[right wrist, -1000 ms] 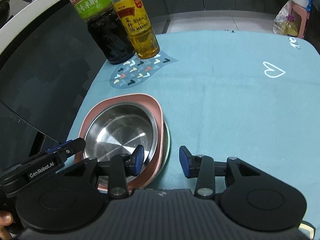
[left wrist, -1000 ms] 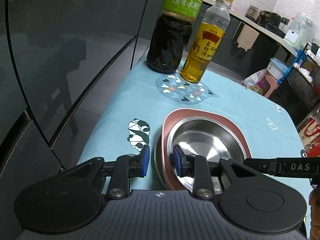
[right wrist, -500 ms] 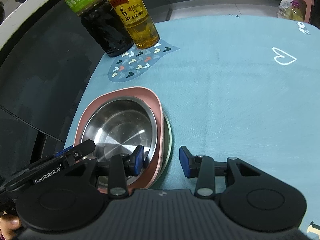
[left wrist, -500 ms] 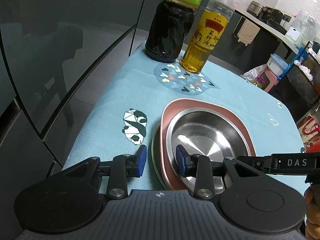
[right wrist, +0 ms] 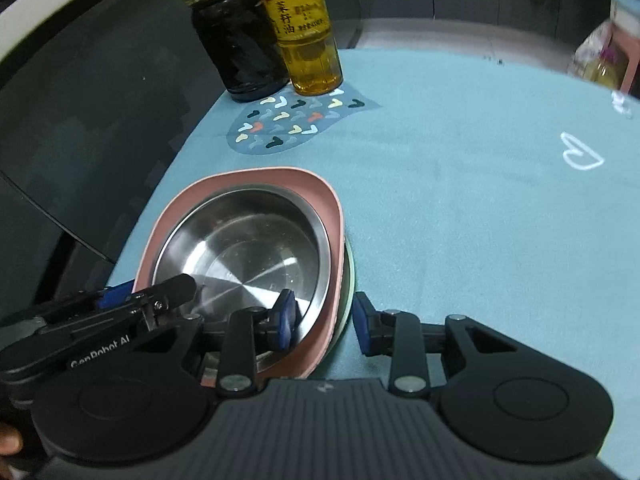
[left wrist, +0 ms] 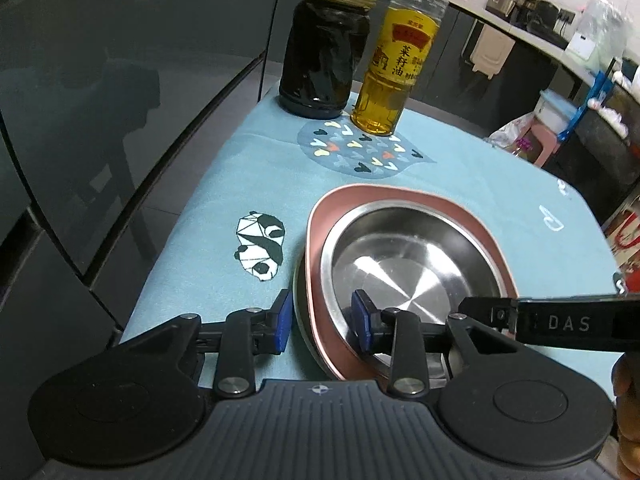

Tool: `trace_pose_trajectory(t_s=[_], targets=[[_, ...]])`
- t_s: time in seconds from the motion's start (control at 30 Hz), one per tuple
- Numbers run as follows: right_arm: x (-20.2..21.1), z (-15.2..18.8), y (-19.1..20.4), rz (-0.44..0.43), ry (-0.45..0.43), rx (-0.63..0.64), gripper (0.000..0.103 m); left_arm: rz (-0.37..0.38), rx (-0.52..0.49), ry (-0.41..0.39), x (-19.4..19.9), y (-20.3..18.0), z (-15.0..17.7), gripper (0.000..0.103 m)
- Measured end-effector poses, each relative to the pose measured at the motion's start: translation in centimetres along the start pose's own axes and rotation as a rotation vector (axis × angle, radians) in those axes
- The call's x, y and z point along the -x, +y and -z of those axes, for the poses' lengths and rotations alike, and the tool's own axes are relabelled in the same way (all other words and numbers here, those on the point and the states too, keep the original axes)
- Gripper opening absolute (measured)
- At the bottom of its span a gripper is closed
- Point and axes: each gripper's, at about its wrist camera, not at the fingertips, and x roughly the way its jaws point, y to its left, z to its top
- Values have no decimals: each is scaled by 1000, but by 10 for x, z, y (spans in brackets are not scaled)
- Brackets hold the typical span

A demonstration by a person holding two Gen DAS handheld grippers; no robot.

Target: Organize plates and bowls

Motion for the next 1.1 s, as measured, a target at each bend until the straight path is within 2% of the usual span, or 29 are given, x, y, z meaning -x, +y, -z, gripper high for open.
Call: trace_pose_trajectory(t_s=[0.17, 0.6, 0.9, 1.1], targets=[[15, 2, 1, 12, -49, 20, 12, 15, 3, -8, 12, 0, 1, 29], [54, 17, 0, -13, -88, -23, 12, 33, -4, -65, 56, -15, 5, 27], [98, 43, -11, 1, -140, -41, 12, 71, -43, -101, 94, -43, 22, 27], [123, 68, -22, 12, -154, -70, 12, 103, -63, -98, 112, -61, 41, 27]])
